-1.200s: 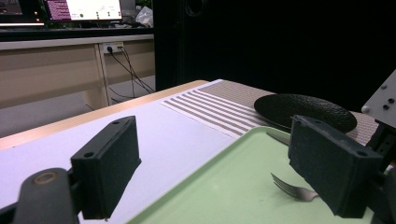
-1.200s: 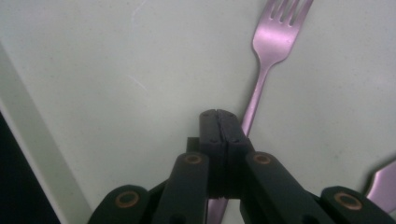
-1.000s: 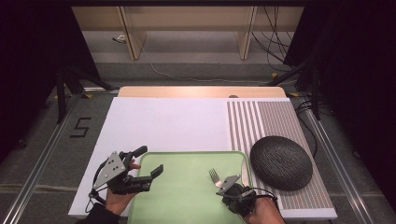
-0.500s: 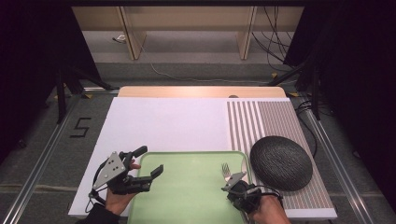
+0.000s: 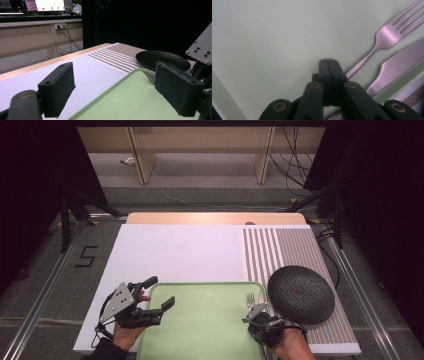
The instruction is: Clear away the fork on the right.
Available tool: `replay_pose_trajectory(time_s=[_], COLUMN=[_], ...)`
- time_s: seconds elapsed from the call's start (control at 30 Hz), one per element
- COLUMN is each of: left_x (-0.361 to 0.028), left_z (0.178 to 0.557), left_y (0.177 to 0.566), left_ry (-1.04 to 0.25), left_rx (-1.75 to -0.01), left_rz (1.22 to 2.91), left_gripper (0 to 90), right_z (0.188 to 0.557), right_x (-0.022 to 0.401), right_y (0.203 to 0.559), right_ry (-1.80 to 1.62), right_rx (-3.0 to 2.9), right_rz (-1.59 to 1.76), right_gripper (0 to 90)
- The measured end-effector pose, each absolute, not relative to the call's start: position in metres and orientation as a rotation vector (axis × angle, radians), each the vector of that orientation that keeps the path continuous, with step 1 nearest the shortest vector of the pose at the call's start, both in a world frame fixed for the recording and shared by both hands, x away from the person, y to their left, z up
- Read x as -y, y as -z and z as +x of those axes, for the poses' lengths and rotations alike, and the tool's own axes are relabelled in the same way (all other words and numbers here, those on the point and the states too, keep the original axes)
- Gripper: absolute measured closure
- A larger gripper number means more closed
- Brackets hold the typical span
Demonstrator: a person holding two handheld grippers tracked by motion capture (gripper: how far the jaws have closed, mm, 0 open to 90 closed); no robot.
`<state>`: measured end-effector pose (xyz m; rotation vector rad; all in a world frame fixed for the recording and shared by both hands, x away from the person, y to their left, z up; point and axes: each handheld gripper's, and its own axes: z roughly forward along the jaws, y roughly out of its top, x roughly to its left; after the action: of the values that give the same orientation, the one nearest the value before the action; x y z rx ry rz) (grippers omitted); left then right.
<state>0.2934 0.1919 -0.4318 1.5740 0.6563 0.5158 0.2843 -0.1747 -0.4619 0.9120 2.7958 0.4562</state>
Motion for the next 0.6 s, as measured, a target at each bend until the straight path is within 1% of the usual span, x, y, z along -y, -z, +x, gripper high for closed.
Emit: replay_pose_trajectory(time_s=[0.4, 0.47, 0.53, 0.57, 0.6], left_x=[-0.192, -0.192, -0.192, -0.192, -0.192], left_z=[0.293, 0.293, 0.294, 0.294, 0.294], left_y=[0.432, 0.432, 0.432, 0.432, 0.432], left_ry=[-0.515, -0.516, -0.516, -0.515, -0.516], left_rx=[-0.657, -0.657, -0.657, -0.657, -0.657], left_rz=[1.572, 1.572, 1.573, 1.574, 1.574], left_gripper=[16.4, 16.4, 16.4, 16.4, 16.4], right_z=[0.285, 0.285, 0.285, 0.286, 0.287], right_x=[0.18, 0.181, 0.183, 0.185, 0.186], right_y=[0.461, 0.461, 0.459, 0.457, 0.456], right_ry=[-0.462, -0.488, -0.532, -0.561, -0.599], right_rx=[-2.796, -2.797, -2.781, -2.778, -2.772], right_rz=[0.946, 0.95, 0.949, 0.954, 0.951], right_gripper=[89.3, 83.8, 81.9, 79.3, 74.4])
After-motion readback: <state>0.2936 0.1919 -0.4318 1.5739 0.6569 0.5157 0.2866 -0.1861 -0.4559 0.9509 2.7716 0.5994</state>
